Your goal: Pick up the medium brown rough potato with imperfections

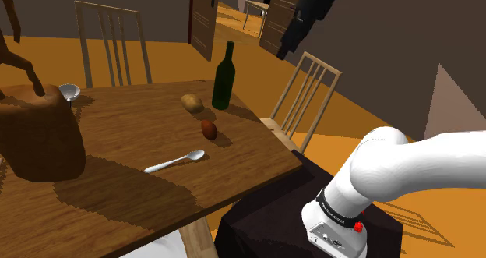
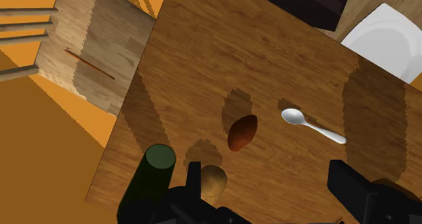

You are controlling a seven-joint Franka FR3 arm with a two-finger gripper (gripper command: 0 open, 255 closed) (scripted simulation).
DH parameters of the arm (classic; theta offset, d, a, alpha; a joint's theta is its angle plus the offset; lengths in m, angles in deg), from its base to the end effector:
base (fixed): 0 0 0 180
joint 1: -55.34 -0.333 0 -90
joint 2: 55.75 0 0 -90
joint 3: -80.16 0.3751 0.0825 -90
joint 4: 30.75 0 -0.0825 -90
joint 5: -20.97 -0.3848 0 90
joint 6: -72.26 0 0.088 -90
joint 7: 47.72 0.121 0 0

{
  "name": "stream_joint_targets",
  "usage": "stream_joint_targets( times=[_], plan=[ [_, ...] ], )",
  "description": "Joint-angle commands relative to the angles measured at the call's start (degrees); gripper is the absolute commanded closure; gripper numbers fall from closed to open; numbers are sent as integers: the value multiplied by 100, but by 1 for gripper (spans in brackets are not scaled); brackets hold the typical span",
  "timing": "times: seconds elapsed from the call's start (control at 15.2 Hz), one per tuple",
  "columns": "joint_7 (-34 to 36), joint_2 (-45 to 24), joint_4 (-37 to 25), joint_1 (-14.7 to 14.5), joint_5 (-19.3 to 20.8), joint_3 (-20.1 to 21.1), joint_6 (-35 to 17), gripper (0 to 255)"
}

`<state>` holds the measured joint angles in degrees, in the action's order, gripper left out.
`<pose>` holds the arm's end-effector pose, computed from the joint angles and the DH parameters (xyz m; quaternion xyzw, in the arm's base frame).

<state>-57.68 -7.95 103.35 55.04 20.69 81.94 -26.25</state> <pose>0.2676 0.0149 0.6534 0.9892 0.1004 0.1053 0.0168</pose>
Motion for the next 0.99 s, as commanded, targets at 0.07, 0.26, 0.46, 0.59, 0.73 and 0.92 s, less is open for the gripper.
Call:
stream_joint_targets(
  times=[0.07,0.26,0.46,0.59,0.73,0.92],
  plan=[
    [29,-116,83,-5,-4,38,-157,0],
    [120,-504,294,-16,-10,152,-630,0],
    [218,-951,447,-23,-4,265,-1102,0],
    [288,-1280,515,-23,10,341,-1414,0],
    [363,-1632,556,-19,33,417,-1721,0],
    [487,-2199,567,-5,89,531,-2166,0]
  ],
)
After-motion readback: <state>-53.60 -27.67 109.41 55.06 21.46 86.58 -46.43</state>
